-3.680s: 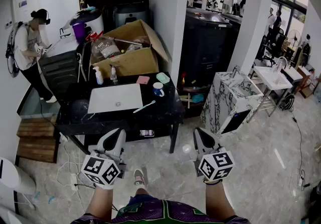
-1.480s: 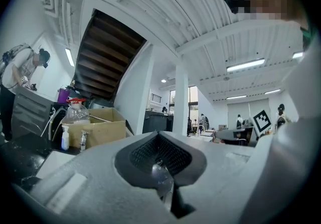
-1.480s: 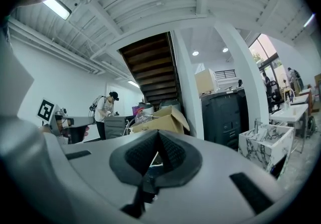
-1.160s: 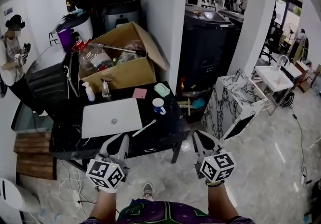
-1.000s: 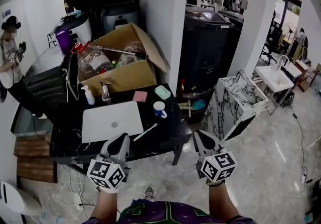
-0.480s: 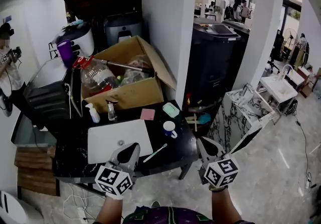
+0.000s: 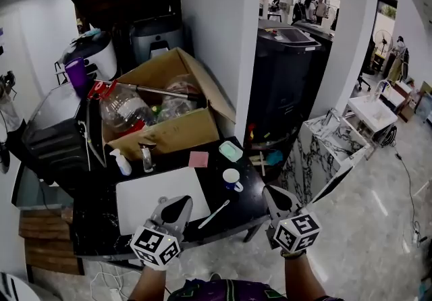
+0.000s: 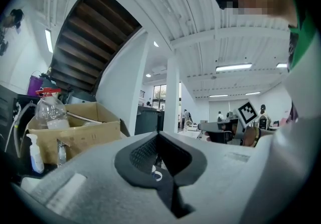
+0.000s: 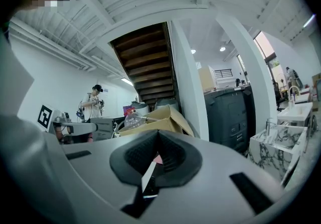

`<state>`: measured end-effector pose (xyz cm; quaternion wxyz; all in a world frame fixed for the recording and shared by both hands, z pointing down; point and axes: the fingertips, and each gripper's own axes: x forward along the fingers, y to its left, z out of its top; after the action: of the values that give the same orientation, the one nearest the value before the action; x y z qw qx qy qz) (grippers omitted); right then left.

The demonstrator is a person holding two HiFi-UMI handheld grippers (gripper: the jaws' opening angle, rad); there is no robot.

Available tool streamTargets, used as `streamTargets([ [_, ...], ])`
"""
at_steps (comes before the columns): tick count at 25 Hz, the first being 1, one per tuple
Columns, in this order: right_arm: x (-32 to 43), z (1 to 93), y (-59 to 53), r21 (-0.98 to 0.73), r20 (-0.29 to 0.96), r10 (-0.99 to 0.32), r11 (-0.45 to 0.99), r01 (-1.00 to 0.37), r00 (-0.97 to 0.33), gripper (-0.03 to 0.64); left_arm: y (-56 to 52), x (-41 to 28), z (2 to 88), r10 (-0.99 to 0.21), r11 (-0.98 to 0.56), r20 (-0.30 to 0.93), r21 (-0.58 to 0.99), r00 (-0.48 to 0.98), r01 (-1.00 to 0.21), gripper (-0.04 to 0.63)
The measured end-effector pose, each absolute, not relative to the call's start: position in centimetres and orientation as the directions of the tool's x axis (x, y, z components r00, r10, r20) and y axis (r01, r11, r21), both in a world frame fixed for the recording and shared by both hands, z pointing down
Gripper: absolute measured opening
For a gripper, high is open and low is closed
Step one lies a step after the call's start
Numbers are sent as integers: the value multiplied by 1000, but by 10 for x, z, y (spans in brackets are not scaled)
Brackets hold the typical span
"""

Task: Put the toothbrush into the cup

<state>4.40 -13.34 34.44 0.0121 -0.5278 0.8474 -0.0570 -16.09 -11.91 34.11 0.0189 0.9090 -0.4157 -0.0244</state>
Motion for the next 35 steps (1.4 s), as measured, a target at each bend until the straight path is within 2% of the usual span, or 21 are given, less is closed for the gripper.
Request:
streamTargets([
  [6, 36, 356, -142, -104, 70, -902, 419, -902, -427, 2, -140, -170, 354, -759, -650, 0, 59, 651, -757, 17],
  [13, 28, 356, -163, -86, 79, -892, 439, -895, -445, 2, -159, -184, 359, -783, -621, -22, 99, 622, -778, 17],
  [24, 26, 348, -200, -76, 59, -862, 498, -864, -503, 2, -183, -160, 354, -780, -625, -26, 79, 625, -777, 19],
  [25, 26, 348, -201, -74, 56, -862, 500, -863, -504, 2, -185, -156, 355, -775, -631, -22, 71, 631, -772, 27],
  [28, 31, 352, -203, -75, 59, -860, 503, -861, -507, 2, -187, -142, 359, -748, -662, 1, 59, 663, -747, 109],
  [35, 37, 361, -209, -81, 69, -853, 512, -855, -518, 2, -196, -111, 382, -702, -707, 89, 28, 706, -707, 126],
])
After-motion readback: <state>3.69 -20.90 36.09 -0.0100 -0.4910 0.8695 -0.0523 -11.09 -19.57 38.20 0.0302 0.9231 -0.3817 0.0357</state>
